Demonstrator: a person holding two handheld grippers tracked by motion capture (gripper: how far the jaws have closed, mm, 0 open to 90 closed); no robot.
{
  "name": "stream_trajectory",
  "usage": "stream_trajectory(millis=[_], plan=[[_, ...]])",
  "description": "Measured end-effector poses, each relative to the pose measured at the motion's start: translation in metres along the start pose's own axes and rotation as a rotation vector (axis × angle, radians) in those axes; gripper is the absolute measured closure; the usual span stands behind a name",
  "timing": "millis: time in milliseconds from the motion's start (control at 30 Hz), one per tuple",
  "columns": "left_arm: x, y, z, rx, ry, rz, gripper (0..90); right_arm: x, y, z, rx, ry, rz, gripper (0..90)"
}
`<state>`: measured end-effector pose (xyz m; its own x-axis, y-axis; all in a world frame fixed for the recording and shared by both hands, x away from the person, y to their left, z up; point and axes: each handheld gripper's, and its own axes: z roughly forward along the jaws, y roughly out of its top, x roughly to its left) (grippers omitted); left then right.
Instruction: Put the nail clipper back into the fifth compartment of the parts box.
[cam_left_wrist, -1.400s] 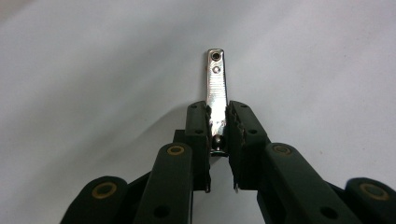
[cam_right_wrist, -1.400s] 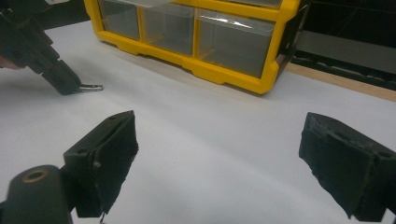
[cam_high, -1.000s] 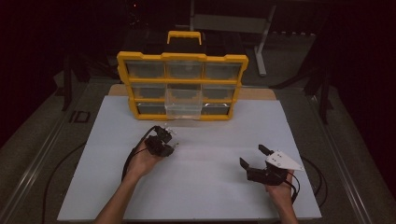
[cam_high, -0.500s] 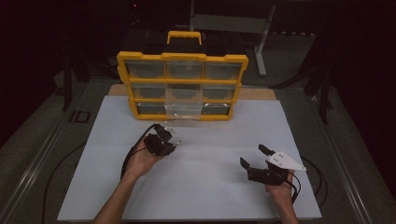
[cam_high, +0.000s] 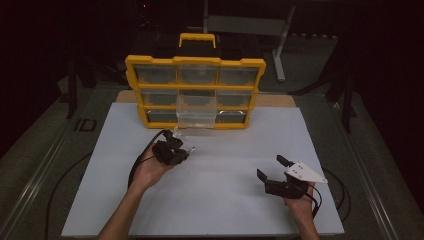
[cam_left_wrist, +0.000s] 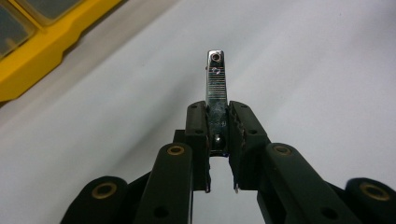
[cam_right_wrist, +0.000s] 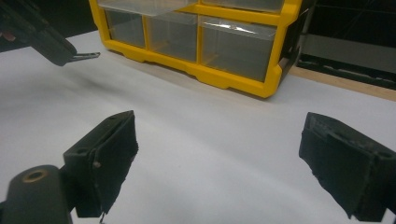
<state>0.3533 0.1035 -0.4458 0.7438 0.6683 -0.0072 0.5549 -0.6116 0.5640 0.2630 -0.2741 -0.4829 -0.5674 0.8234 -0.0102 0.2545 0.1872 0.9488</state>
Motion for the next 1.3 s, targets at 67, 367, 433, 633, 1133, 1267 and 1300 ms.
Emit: stream_trajectory(millis=[67,367,433,633,1133,1267,1300], plan=[[0.0,0.0,-0.002,-0.007,0.001,0.001,79.8,0.0,0.0,0.0,0.001,0.001,0.001,11.1],[-0.002,0.004,-0.008,-0.029,-0.007,0.015,79.8,-0.001,0.0,0.0,-0.002,-0.001,0.004,11.1],[-0.001,0.004,-0.009,-0.033,-0.007,0.019,79.7,-0.001,0.0,-0.001,-0.002,-0.001,0.005,11.0],[-0.001,0.004,-0.012,-0.04,-0.009,0.023,79.8,0.0,-0.001,0.0,0.0,-0.001,0.007,11.0],[-0.001,0.012,-0.025,-0.07,-0.014,0.054,79.7,0.0,-0.001,0.0,0.0,0.001,0.005,11.1],[-0.001,0.013,-0.028,-0.077,-0.017,0.059,79.7,0.0,-0.001,0.0,0.003,0.003,0.002,11.1],[-0.001,0.013,-0.029,-0.079,-0.016,0.059,79.7,0.0,-0.001,0.0,0.003,0.003,0.002,11.1]])
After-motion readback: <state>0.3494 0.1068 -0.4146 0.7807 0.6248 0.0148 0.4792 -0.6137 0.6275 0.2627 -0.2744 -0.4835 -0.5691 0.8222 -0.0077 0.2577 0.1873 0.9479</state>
